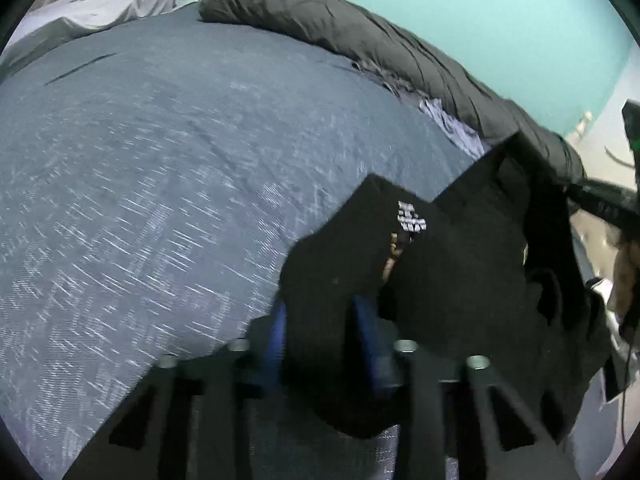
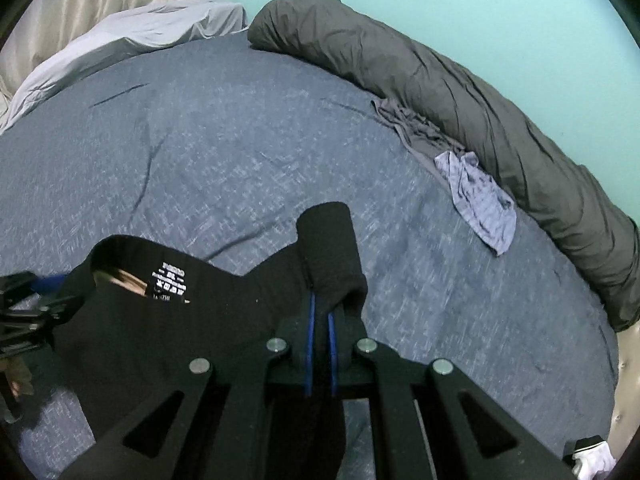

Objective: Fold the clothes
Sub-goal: 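Lift the sweater hem with the left gripper while the right gripper grasps the sleeve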

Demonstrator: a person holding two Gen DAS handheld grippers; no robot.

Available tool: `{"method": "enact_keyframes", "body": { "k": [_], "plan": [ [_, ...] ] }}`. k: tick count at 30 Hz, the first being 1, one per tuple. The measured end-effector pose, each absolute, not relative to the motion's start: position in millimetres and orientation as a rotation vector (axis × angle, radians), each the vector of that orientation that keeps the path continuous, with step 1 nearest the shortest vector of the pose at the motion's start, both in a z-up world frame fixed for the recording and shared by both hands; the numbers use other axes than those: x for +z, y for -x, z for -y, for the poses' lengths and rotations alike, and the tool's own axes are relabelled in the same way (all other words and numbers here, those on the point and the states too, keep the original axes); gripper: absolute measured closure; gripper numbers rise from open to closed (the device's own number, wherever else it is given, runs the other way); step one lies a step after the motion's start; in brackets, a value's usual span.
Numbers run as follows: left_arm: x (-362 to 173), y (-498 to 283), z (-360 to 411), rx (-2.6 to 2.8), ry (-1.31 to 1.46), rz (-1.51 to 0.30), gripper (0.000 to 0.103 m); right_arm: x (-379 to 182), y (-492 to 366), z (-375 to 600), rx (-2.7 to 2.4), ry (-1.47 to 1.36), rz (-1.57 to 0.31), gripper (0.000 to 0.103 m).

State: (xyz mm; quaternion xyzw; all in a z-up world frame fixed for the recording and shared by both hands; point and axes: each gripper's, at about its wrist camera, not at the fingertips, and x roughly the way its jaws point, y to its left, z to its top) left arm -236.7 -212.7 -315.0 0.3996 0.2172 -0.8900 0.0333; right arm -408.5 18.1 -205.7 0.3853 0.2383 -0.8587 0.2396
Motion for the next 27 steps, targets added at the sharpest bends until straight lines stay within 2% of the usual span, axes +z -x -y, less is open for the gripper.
{"method": "enact_keyframes", "body": {
  "k": [3, 10, 12, 17, 24, 26, 27],
  "plan": [
    [-306, 228, 219, -2.756, -1.184, -0.702, 0.088, -204, 411, -22, -2.357, -1.055, -0.617, 0.098],
    [-267, 184, 256, -2.776, -0.944, -0.923, 0.093, -188, 417, -16, -2.388, -0.995, -0.539, 0.098],
    [-251, 165, 269, -2.752, -0.854, -0.922, 0.095, -175, 420, -4, -2.390, -0.943, -0.518, 0.098],
    [-233, 130, 289, -2.657, -0.713, -0.934, 0.095, -155, 427, 49, -2.346, -0.850, -0.500, 0.098],
    [-232, 112, 311, -2.538, -0.643, -0.915, 0.093, -167, 428, 129, -2.295, -0.808, -0.578, 0.098],
    [-242, 115, 315, -2.504, -0.692, -0.921, 0.092, -175, 433, 146, -2.291, -0.826, -0.597, 0.095],
    [-246, 117, 316, -2.494, -0.719, -0.919, 0.090, -180, 436, 152, -2.289, -0.855, -0.610, 0.089]
  ]
}}
